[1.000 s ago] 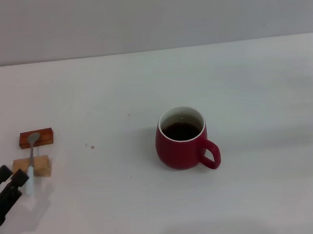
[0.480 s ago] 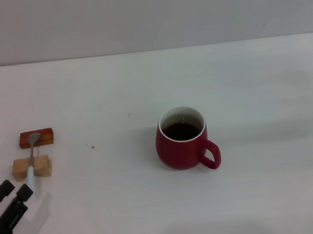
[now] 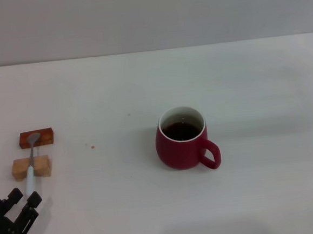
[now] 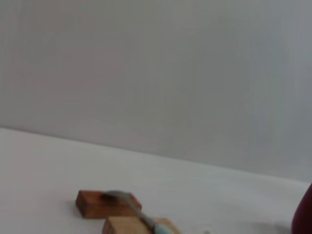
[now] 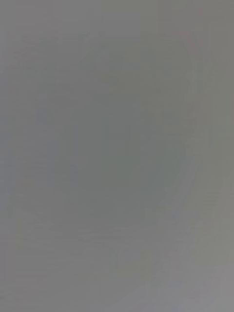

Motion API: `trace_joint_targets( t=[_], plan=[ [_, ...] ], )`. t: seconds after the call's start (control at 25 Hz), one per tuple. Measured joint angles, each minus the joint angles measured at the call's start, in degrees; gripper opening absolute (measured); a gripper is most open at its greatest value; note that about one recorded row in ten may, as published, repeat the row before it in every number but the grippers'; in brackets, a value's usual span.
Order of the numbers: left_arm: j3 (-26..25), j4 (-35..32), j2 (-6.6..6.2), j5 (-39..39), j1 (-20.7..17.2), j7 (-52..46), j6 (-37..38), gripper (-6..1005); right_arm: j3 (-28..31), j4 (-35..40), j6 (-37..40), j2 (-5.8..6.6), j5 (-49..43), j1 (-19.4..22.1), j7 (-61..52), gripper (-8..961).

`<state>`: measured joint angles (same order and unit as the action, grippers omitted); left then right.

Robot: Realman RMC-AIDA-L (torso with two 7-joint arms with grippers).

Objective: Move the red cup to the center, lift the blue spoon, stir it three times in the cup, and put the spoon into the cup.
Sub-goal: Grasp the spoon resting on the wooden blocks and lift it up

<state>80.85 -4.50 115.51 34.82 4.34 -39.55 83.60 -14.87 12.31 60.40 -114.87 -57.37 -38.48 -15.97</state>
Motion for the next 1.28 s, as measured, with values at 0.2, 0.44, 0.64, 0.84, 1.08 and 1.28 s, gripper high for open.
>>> trace_joint_targets(
  t=[0.2, 0.44, 0.64, 0.84, 1.08, 1.28],
  plan=[
    [-3.3, 0.02, 0.8, -0.1, -0.34, 1.55, -1.0, 500, 0.02, 0.0, -0.02, -0.02, 0.0, -0.04, 0.0, 505],
    [-4.87, 0.02, 1.28, -0.07, -0.76, 2.49, -0.97, 500, 0.02, 0.0, -0.7, 0.03, -0.04, -0.02, 0.0, 505],
    [-4.46, -0.03, 1.32, 0.27, -0.35, 2.4, -1.0, 501, 0.02, 0.03, -0.85, 0.03, -0.01, -0.02, -0.01, 505],
    [-4.46, -0.2, 1.41, 0.29, -0.3, 2.41, -1.03, 501, 0.02, 0.01, -0.85, 0.03, -0.01, -0.02, -0.01, 506],
    [-4.61, -0.09, 1.49, 0.33, -0.21, 2.5, -1.83, 501, 0.02, -0.01, -0.85, 0.0, 0.0, -0.01, 0.0, 506],
    [-4.82, -0.08, 1.58, 0.15, 0.06, 2.18, -2.24, 502, 0.02, -0.01, -0.85, 0.0, 0.04, -0.07, 0.03, 506]
  ],
)
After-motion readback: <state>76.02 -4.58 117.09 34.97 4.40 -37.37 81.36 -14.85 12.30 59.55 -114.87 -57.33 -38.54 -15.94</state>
